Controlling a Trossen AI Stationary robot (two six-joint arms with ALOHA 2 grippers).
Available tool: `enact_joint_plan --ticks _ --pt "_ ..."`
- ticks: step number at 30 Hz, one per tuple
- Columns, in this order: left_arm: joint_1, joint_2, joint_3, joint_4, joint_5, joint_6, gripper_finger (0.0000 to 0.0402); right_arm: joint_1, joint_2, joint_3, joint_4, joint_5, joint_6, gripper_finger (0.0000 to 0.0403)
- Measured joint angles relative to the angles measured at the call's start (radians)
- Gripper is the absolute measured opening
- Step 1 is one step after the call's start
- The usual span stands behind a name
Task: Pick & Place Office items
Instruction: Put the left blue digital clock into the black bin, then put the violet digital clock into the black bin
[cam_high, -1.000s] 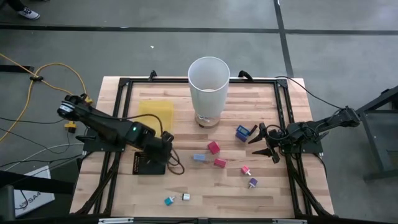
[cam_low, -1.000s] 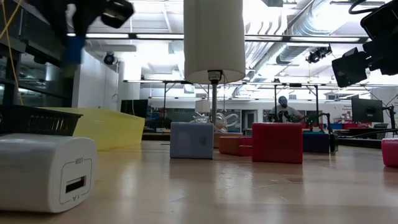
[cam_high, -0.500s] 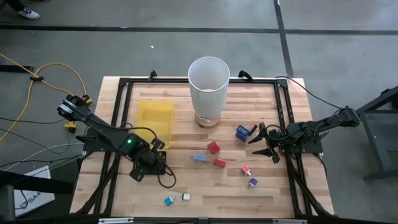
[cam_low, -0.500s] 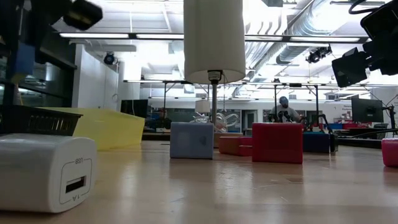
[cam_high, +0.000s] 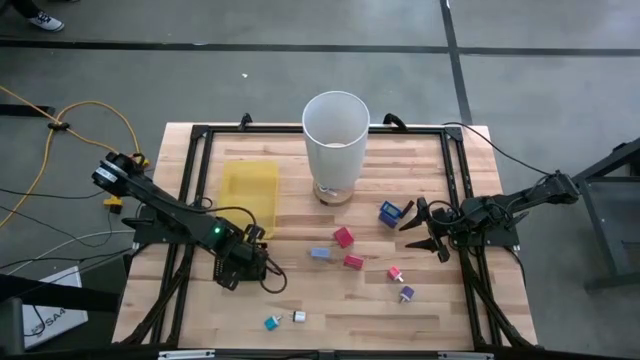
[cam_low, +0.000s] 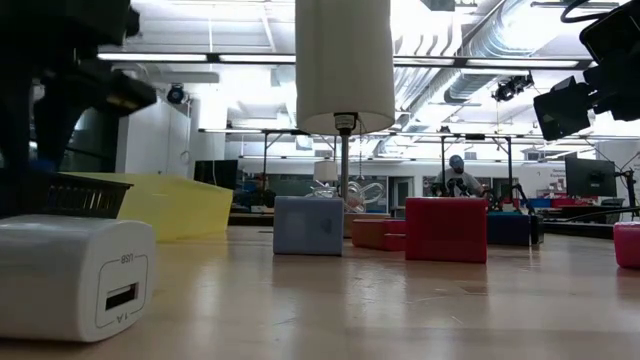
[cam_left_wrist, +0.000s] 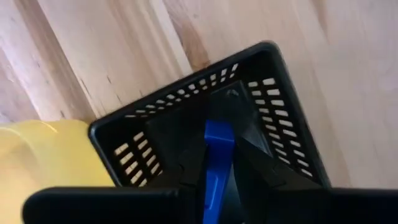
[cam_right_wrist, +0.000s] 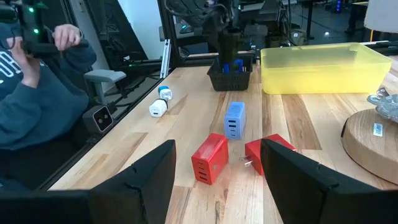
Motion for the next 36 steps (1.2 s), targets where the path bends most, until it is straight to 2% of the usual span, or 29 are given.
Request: enact_joint_plan --ticks 5,13,29,36 --pt "0.0 0.0 -0.059 0.071 0.021 -0.014 0.0056 0.0 0.0 0.0 0.0 0.0 0.0 0.0222" --pt "0.0 0.0 -0.064 0.082 0.027 -0.022 0.0057 0.0 0.0 0.0 0.0 0.0 0.0 0.0222" --pt "0.0 0.0 -0.065 0.081 0.027 -0.029 0.0118 0.0 0.0 0.0 0.0 0.0 0.0 0.0222" --pt "0.0 0.0 -0.065 0.081 0.028 -0.029 0.0124 0.0 0.0 0.0 0.0 0.0 0.0 0.0222"
